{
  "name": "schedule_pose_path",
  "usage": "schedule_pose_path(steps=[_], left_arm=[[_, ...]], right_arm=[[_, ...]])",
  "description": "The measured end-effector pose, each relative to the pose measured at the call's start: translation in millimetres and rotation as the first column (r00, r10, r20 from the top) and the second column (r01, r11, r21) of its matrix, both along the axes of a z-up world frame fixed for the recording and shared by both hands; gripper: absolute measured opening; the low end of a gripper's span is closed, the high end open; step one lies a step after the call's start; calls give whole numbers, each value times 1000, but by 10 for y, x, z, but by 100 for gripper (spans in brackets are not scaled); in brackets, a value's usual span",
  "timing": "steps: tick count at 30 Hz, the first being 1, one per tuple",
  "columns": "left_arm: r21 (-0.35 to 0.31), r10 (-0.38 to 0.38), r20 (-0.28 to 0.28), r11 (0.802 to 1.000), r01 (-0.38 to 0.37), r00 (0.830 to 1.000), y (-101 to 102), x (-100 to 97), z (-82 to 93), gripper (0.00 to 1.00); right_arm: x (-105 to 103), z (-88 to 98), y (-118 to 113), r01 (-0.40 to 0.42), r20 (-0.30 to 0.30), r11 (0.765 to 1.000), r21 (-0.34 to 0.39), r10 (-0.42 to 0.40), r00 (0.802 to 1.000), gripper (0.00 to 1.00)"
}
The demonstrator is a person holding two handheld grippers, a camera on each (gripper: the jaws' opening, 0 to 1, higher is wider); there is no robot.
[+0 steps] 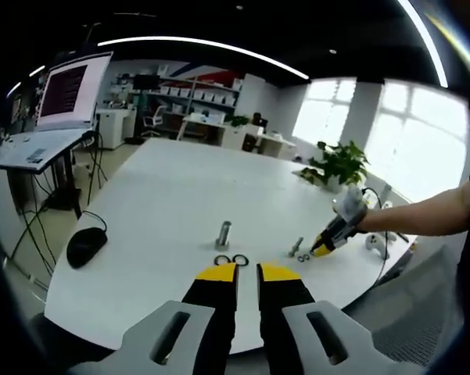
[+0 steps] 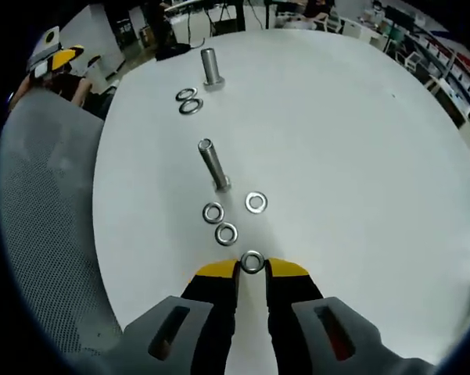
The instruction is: Place the washer onto the threaded stud by aligning its center hole with the stud, sliding it down to the base, and recovering from edge contact or off-axis alignment until the washer reaches the visible bottom stop.
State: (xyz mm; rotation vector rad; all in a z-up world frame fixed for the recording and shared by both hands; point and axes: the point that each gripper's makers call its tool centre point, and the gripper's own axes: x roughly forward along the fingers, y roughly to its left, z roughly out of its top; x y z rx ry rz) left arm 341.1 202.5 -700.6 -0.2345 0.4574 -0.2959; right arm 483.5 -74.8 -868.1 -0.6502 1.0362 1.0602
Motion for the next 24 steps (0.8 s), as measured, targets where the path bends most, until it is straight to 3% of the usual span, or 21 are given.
schedule_pose_path(steps=[7,11,24], left_arm=[[2,0,1,1000,0,1000,2,5,4,7],[4,-2,0,1000,2,1000,2,6,0,7],[9,-3,3,1000,3,1000,-2,1,4,7]], right_arm=[[1,9,4,-13,18,1000,-4,13,1000,15],[16,126,59,9,26,999,42,-10,1000,15],[-44,614,401,-24,96,984,174,7,995,15]])
